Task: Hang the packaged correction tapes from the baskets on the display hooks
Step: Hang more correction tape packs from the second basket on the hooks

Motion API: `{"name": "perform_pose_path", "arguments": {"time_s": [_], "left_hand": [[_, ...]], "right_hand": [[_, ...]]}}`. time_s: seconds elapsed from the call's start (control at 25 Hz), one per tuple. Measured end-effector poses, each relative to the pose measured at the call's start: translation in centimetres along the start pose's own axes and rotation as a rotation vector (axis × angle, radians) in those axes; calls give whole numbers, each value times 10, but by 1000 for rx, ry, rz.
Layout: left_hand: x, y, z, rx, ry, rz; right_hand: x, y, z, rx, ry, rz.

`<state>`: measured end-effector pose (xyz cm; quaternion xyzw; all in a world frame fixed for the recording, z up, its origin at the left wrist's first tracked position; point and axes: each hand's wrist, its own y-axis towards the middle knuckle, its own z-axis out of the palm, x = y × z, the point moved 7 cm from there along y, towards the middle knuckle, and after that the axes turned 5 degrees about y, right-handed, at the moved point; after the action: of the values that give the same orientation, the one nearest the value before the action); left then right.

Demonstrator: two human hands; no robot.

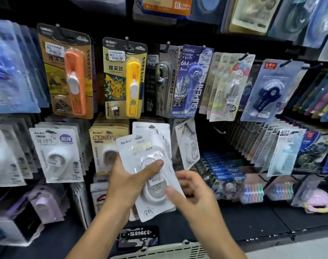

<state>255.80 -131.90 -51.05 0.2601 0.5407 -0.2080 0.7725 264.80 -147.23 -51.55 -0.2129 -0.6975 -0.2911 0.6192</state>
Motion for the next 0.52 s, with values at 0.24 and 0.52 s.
{"name": "perform_pose_path", "arguments": {"time_s": [0.24,0.52], "left_hand": [[6,-1,0,124,-71,-151],[-11,3,-22,-31,-43,-61]], "right_hand": [[4,16,-2,-111,257,6],[-14,17,-82,-496,250,56]]}}
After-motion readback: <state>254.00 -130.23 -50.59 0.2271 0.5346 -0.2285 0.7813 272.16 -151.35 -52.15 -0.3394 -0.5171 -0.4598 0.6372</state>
